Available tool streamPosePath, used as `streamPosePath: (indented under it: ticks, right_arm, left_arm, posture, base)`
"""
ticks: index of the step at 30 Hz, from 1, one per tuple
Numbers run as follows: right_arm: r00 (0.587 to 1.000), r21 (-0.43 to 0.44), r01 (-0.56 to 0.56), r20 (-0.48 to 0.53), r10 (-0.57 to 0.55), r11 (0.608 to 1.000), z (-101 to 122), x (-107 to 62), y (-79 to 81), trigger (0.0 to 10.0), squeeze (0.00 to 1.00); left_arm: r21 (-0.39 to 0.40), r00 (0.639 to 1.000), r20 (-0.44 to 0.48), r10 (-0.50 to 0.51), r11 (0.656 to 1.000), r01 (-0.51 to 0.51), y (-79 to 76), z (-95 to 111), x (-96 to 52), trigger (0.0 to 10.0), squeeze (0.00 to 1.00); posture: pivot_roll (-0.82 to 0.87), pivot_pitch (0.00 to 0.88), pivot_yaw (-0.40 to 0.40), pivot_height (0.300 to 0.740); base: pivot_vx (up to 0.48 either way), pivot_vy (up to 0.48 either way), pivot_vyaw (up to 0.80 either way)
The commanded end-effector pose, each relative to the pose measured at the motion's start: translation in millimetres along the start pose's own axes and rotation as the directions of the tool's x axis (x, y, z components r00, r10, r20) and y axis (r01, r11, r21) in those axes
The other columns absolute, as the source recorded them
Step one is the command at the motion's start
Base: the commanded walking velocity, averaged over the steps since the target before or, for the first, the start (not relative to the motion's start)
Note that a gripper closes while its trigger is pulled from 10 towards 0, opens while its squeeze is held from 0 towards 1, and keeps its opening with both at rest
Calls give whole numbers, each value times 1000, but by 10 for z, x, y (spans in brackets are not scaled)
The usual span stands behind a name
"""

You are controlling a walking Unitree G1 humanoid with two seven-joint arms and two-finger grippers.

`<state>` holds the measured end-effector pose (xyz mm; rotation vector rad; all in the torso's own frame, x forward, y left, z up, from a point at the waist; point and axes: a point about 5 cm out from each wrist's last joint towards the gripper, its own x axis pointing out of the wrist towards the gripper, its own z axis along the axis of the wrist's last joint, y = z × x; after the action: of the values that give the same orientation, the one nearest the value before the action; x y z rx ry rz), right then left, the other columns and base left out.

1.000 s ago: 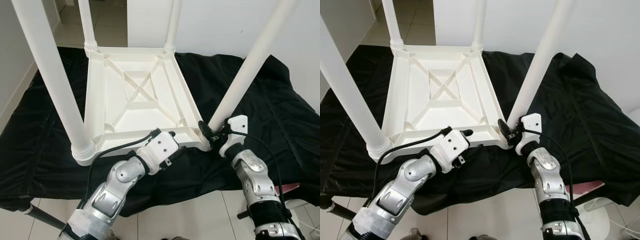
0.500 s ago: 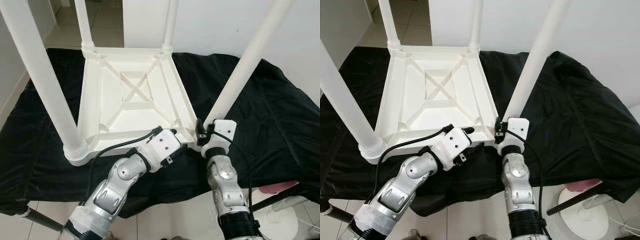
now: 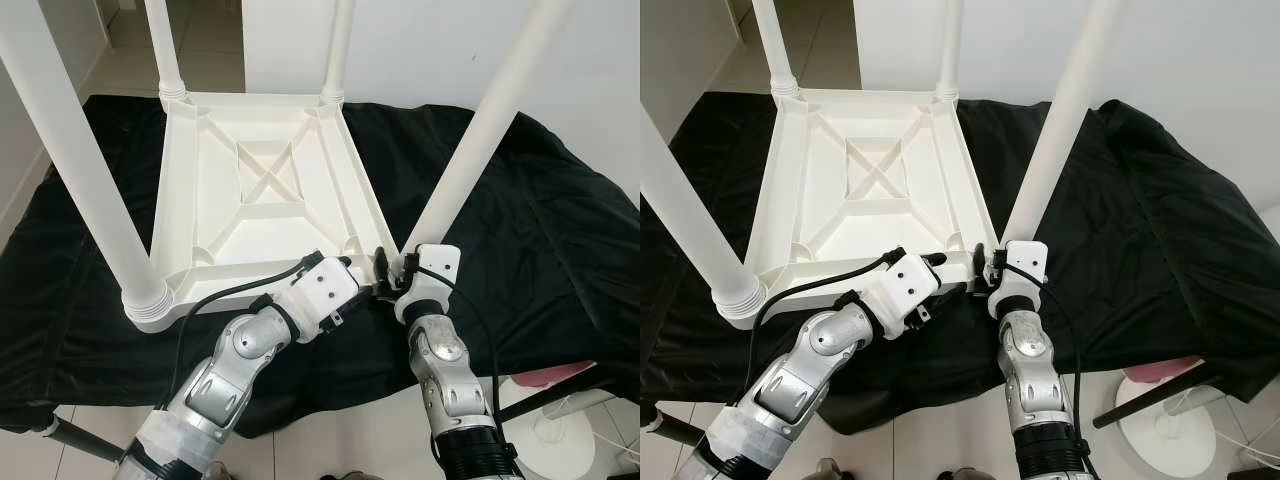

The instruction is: Building children table

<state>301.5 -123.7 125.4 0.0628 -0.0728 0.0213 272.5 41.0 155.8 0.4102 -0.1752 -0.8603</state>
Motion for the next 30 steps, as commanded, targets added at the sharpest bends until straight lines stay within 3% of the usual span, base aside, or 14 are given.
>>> streamPosePath:
  ticks: [1,5,6,7,8,13,24,25,26,27,30]
  right_arm:
    - [1000,-31,-10,-25,10,999,-60,-28,-76,10000,1000]
    - [999,-38,-38,-15,37,999,-45,-30,-114,10000,1000]
    - [998,-42,-59,-8,58,997,-31,-31,-124,10000,725]
    - [998,-42,-59,-8,58,997,-31,-31,-124,10000,725]
    - [996,-34,-86,-1,86,996,-15,-32,-132,10000,0]
    - [972,-57,-227,42,229,972,95,-10,-250,10000,0]
    - [934,-113,-344,55,352,932,233,37,-448,10000,0]
    - [922,-131,-376,47,385,917,248,41,-494,4980,0]
    - [922,-131,-376,47,385,917,248,41,-494,4980,0]
    - [912,-146,-401,32,410,904,251,46,-542,0,0]
    - [898,-159,-432,6,439,887,240,54,-606,0,0]
  left_arm:
    - [6,1000,-16,-13,1000,13,-4,-53,-9,10000,0]
    - [6,1000,-17,-12,1000,12,-2,-55,-9,10000,0]
    - [5,1000,-17,-12,1000,12,-6,-56,-8,10000,0]
    - [5,1000,-17,-12,1000,12,-6,-56,-8,10000,0]
    - [4,1000,-17,-13,1000,13,-9,-58,-7,10000,0]
    - [7,1000,-16,-19,1000,19,-14,-59,-2,10000,0]
    - [16,1000,-8,-6,1000,6,28,-51,-17,10000,0]
    - [20,1000,-7,-7,1000,8,30,-53,-25,10000,0]
    - [20,1000,-7,-7,1000,8,30,-53,-25,10000,0]
    - [23,1000,-7,-11,1000,11,23,-56,-32,10000,0]
    - [27,1000,-8,-16,999,16,15,-58,-36,10000,0]
  posture:
    - [-4,89,-88,740]
    - [-4,89,-88,740]
    - [-4,89,-88,740]
    - [-4,89,-88,740]
    - [-8,88,-86,740]
    - [-11,89,-84,740]
    - [-3,89,-78,740]
    - [-2,89,-78,740]
    - [-2,89,-78,740]
    - [1,85,-77,740]
    - [1,85,-77,740]
  base:
    - [0,0,0]
    - [0,0,0]
    - [0,0,0]
    - [0,0,0]
    - [0,0,0]
    - [0,0,0]
    - [0,0,0]
    - [0,0,0]
    - [0,0,0]
    - [0,0,0]
    - [0,0,0]
